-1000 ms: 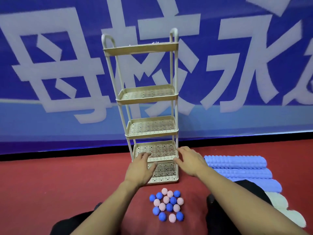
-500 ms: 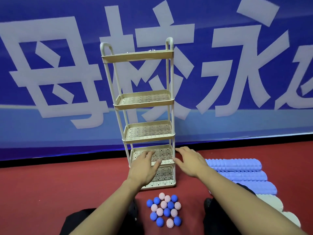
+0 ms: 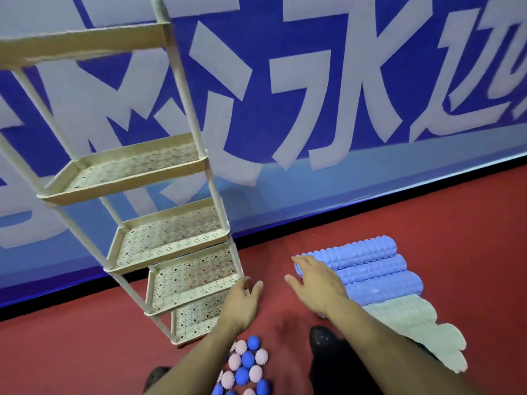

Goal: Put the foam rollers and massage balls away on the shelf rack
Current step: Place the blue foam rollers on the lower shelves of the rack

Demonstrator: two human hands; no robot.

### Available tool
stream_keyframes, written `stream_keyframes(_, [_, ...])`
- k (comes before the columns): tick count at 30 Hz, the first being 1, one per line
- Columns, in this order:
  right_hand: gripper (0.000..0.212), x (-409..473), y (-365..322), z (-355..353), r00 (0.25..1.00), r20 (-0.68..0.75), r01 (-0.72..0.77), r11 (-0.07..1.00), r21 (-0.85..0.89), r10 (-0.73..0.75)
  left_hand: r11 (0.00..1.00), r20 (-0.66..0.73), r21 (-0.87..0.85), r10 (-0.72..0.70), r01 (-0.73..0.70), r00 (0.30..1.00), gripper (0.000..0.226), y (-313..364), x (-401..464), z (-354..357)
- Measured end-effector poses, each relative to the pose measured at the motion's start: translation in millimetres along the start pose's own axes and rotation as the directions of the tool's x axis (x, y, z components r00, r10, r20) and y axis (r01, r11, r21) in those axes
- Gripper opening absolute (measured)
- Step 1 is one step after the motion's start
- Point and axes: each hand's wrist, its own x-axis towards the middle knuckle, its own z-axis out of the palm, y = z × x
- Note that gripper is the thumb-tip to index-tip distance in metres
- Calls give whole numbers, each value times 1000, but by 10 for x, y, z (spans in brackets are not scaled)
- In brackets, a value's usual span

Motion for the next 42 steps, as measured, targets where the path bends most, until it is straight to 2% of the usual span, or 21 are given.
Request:
stream_keyframes(6, [48,781,1054,276,991,85,-92,991,-101,101,993,85,-23,-114,116,990,59,18,1128,841])
stream_keyframes(12, [56,1502,1849,815,970,189,-121,977,-175,154,957,192,-138,-227,256,955,72,-257,2133,1686])
stream_keyframes(15, [57,1775,2107,1087,963,211,-134,978,-159,166,914,241,-206,-300,351,923,79,-424,2498,2044])
stream_keyframes(19, [59,1955,2319,1492,962,150,-222,973,-68,229,803,305,-373,-366,464,879,88,-547,2892,2414])
stream_keyframes(23, [68,1903,2494,1860,954,148,-248,964,-91,260,717,373,-471,-366,514,852,91,-527,3219,2679])
stream_keyframes(27, [70,1975,2759,1887,959,67,-271,959,-79,276,672,376,-548,-334,498,864,74,-489,3489,2905])
stream_keyframes(30, [70,1925,2878,1889,951,49,-300,951,-74,304,619,329,-637,-319,459,889,86,-486,3528,3025])
stream_keyframes(34, [74,1946,2935,1823,966,-6,-260,963,-63,260,607,275,-698,-262,380,925,90,-394,3381,3019])
stream_keyframes(36, [78,2002,2913,1704,973,-100,-211,977,-27,208,630,226,-703,-243,331,943,90,-369,3242,2904])
stream_keyframes(38, [84,2013,2856,1564,981,-155,-119,992,-32,113,666,138,-681,-292,305,946,91,-359,3026,2695])
stream_keyframes(40, [94,1947,2785,1419,994,-109,-15,997,-81,6,709,44,-656,-306,258,951,77,-380,2728,2448])
stream_keyframes(42, [108,1814,2683,1232,997,2,73,990,-119,-73,722,15,-657,-275,217,961,64,-410,2389,2192])
